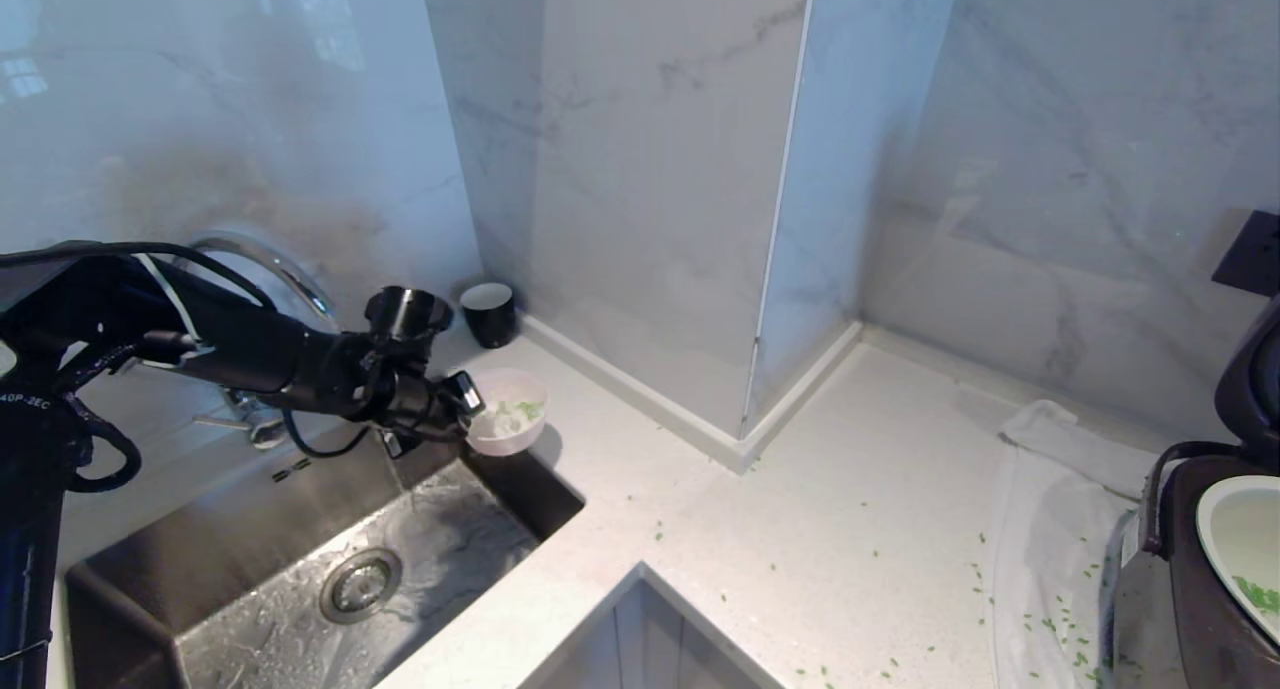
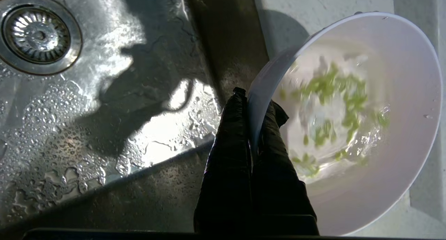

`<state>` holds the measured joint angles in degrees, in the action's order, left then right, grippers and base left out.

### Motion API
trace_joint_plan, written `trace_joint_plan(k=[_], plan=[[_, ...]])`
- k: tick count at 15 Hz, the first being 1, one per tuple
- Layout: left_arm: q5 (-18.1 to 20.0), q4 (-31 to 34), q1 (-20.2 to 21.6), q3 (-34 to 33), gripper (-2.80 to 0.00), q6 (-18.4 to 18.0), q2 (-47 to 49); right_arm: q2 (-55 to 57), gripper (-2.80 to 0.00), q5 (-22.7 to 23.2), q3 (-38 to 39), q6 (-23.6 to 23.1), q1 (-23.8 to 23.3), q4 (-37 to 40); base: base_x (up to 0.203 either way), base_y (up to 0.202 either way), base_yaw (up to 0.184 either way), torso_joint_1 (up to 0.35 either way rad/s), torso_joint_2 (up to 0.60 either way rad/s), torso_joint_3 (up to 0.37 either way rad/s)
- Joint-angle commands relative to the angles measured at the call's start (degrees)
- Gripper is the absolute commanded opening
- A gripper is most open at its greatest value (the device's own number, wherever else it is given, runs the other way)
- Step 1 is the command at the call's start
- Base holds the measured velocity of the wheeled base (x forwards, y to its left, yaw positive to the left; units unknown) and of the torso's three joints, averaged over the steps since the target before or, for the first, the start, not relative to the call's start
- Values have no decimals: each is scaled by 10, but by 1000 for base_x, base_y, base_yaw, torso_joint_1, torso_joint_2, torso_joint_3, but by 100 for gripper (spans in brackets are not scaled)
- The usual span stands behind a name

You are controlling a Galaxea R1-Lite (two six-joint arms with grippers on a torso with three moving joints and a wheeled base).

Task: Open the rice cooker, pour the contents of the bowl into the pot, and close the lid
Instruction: Place the bowl on the table

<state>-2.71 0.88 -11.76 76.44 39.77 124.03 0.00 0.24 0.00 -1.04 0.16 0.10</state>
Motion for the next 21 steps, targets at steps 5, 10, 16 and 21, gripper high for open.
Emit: trace_joint_plan(k=[5, 10, 16, 21], plan=[[-31, 3, -90, -9, -280, 2, 5, 1, -280, 0, 0, 0, 0, 0, 0, 0, 0, 0, 0, 0], [-48, 0, -153, -8, -280, 5, 29, 1, -280, 0, 0, 0, 0, 0, 0, 0, 0, 0, 0, 0], [-49, -1, -206, 3, -280, 25, 42, 1, -280, 0, 0, 0, 0, 0, 0, 0, 0, 0, 0, 0], [-64, -1, -214, 11, -280, 29, 49, 1, -280, 0, 0, 0, 0, 0, 0, 0, 0, 0, 0, 0]])
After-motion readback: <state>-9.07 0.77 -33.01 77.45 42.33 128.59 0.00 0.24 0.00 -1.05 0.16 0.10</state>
